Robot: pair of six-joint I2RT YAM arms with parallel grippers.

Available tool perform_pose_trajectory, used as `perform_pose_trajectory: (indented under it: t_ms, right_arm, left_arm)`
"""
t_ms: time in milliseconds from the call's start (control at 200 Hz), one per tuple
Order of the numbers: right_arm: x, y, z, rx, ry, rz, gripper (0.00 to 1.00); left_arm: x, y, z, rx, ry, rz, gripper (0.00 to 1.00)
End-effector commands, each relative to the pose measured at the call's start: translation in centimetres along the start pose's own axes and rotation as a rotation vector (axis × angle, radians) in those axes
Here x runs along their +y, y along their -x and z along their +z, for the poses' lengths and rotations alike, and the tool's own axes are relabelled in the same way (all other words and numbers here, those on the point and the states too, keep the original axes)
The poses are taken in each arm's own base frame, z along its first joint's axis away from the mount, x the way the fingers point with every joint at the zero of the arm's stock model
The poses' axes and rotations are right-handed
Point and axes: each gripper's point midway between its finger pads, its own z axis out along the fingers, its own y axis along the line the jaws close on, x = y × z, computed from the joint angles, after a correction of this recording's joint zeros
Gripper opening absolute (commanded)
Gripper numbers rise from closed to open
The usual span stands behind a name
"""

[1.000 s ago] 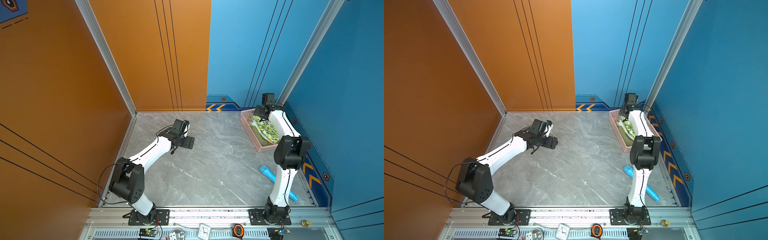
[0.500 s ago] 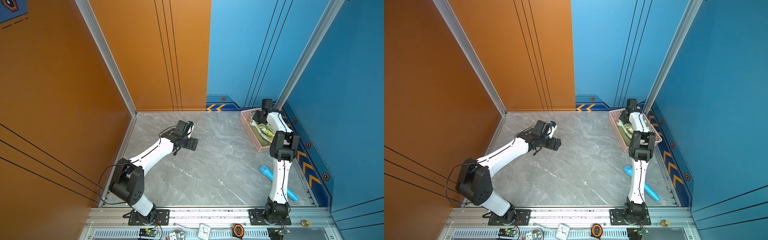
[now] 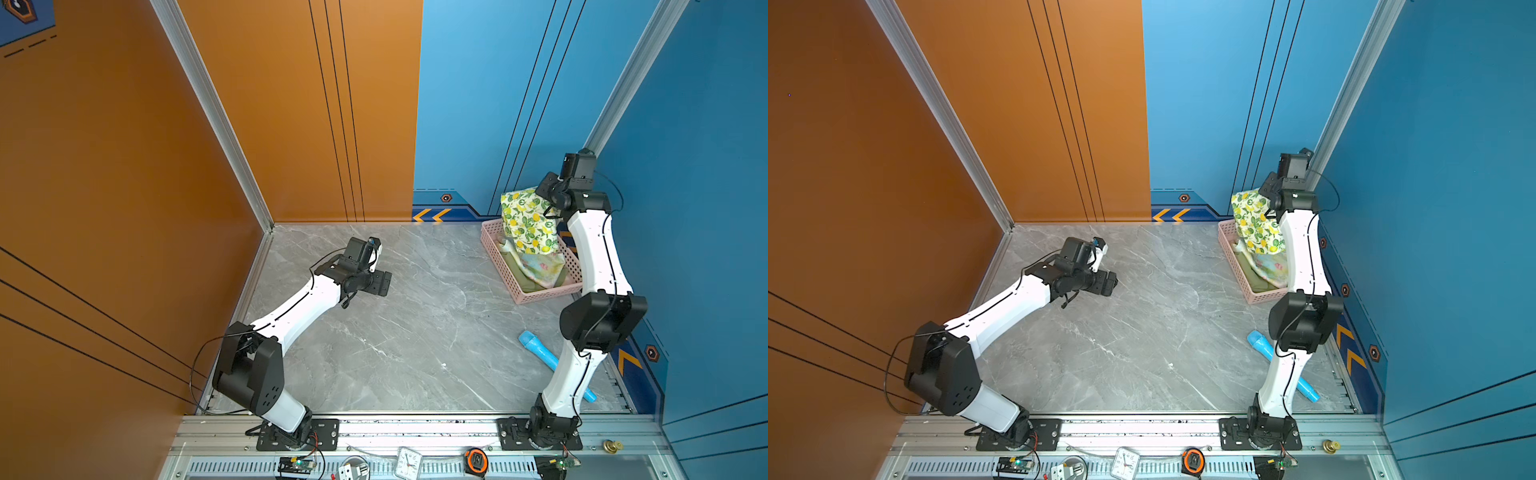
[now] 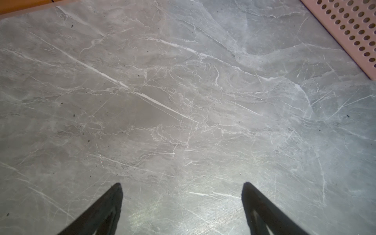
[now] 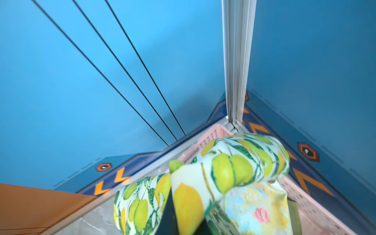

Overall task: Fold and stack skirts
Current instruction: Pick up the skirt from the basket, then place the skirt at the center of the table.

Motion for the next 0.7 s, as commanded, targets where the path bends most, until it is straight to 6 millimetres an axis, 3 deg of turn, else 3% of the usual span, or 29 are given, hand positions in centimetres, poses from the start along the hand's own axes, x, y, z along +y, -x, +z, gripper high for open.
perform_pose_trajectory:
  t_ms: [0,115,240,386,476,496,596,666,696]
  right_arm:
    - [4.5,3.2,-5.2,-0.112,0.081,-0.052,0.00]
    - [9.8,2.7,-9.5,-0.140,0.183,-0.106,0.00]
    - [14.4,-0.5,-13.0,-0.107,0.270,-0.144,0.00]
    - [17.3,-7.2,-14.1,0.016,0.362,-0.132,0.00]
    - [17.3,-12.0,-13.7,0.104,0.377,-0.130,0.00]
    - [16.8,-14.1,-13.0,0.148,0.365,-0.139,0.01]
    - [14.7,-20.3,-10.7,0.273,0.312,-0.180,0.60]
    - [13.1,-23.4,-9.6,0.347,0.265,-0.215,0.83]
    - [12.6,-24.5,-9.3,0.373,0.248,-0.235,0.87]
  left_arm:
    - [0.7,0.5,-0.9,-0.032,-0.014,-0.036,0.92]
    - [2.3,1.1,-1.4,-0.056,0.004,-0.075,0.93]
    - [4.5,1.5,-1.9,-0.082,0.028,-0.133,0.92]
    - [7.2,1.6,-2.3,-0.099,0.068,-0.192,0.92]
    - [8.4,1.6,-2.6,-0.105,0.086,-0.226,0.92]
    - [8.6,1.5,-2.6,-0.106,0.090,-0.233,0.92]
    - [9.3,1.5,-2.9,-0.111,0.100,-0.258,0.92]
    - [9.6,1.4,-2.8,-0.108,0.104,-0.270,0.91]
    - [9.6,1.4,-2.7,-0.106,0.103,-0.273,0.91]
